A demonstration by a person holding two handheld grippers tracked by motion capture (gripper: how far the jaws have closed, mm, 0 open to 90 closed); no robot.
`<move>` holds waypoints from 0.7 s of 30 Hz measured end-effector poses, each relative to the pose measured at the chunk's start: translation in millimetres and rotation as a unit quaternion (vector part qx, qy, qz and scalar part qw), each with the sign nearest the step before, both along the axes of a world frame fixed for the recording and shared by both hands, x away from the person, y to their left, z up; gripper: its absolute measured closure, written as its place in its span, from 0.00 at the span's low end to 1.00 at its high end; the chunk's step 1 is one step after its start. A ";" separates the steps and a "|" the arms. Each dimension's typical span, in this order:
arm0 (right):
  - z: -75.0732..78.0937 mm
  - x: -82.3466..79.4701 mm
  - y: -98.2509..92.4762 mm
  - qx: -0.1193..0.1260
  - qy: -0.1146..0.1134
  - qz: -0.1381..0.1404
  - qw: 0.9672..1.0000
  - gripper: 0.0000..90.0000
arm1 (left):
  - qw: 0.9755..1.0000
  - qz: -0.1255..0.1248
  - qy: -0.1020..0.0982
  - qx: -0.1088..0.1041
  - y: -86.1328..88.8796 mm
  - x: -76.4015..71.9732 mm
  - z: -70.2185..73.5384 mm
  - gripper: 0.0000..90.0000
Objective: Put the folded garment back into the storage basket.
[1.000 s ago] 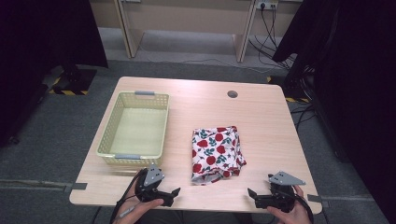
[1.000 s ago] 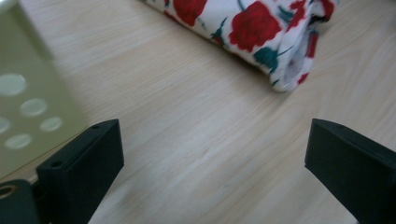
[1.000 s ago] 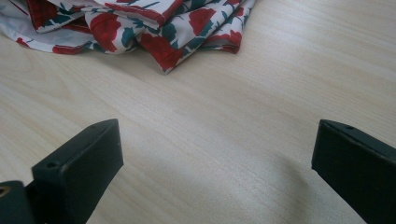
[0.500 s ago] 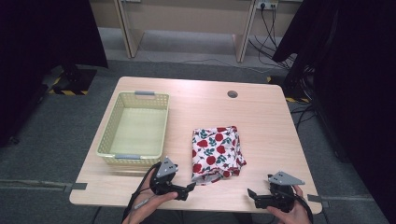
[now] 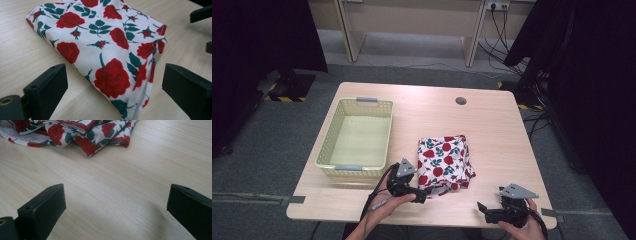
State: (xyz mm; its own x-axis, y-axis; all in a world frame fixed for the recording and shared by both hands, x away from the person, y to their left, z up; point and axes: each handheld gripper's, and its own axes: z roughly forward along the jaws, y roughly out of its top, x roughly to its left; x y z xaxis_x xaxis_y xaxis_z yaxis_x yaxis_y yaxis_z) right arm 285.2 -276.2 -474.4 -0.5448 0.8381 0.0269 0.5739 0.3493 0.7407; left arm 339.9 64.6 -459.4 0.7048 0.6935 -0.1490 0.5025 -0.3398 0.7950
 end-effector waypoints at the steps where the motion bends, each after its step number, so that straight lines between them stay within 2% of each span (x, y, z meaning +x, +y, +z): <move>1: 0.0 -0.1 0.2 0.000 0.000 0.000 1.000 0.03 | 1.000 0.001 0.001 0.000 -1.6 2.1 -0.8 0.06; 9: -0.2 0.3 -0.5 0.001 0.000 0.001 1.000 0.03 | 1.000 0.012 0.005 -0.010 -5.3 16.0 4.1 0.06; 13: -0.5 0.6 -0.3 0.001 0.001 0.002 1.000 0.03 | 1.000 0.016 0.008 0.001 -6.1 18.6 1.3 0.07; 16: -0.8 0.7 0.4 0.000 0.001 0.003 1.000 0.03 | 1.000 0.015 0.018 0.019 -9.9 19.0 -10.5 0.07; 18: -0.7 0.7 0.6 0.000 0.001 0.004 1.000 0.03 | 0.999 0.013 0.019 0.023 -11.4 18.3 -13.4 0.07; 19: -0.7 0.7 0.6 0.000 0.001 0.004 1.000 0.03 | 0.999 0.010 0.020 0.027 -13.1 17.2 -16.0 0.07; 20: -0.2 1.1 0.7 0.001 0.001 0.003 1.000 0.03 | 0.999 0.005 0.017 0.041 -17.2 15.2 -21.1 0.08; 21: -0.2 1.1 0.7 0.001 0.001 0.003 1.000 0.03 | 0.999 0.005 0.017 0.041 -17.2 15.2 -21.1 0.09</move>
